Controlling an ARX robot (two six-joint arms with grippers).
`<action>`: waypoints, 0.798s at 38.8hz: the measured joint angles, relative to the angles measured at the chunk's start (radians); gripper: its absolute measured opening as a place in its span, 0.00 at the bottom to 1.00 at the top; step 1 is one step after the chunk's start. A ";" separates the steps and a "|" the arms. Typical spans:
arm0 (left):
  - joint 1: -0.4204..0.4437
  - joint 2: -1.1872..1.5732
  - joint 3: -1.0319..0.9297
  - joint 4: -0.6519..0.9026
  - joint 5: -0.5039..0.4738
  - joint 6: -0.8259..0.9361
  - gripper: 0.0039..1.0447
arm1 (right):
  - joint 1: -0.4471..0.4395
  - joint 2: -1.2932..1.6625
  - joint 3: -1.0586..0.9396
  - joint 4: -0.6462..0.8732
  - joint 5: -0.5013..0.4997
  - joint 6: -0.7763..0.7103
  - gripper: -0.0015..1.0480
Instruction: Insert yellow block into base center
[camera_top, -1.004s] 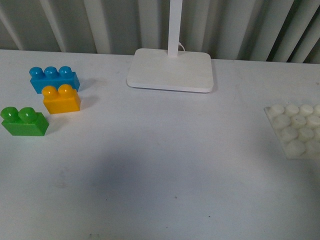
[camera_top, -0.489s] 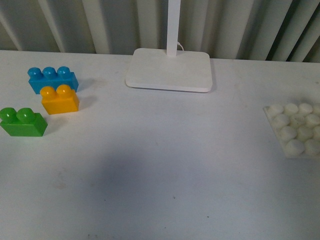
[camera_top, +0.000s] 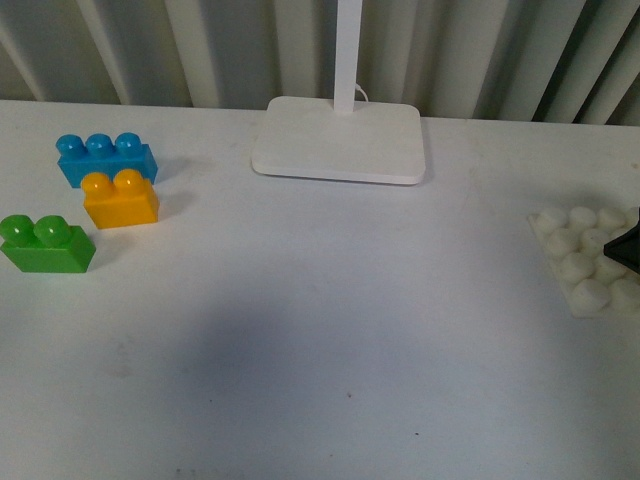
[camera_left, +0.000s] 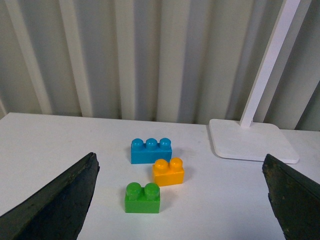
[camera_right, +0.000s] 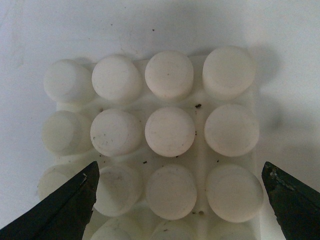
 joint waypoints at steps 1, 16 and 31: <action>0.000 0.000 0.000 0.000 0.000 0.000 0.94 | 0.005 0.004 0.006 -0.004 0.004 0.003 0.91; 0.000 0.000 0.000 0.000 0.000 0.000 0.94 | 0.072 0.003 0.008 -0.032 0.055 0.048 0.91; 0.000 0.000 0.000 0.000 0.000 0.000 0.94 | 0.324 -0.020 -0.019 -0.051 0.155 0.224 0.91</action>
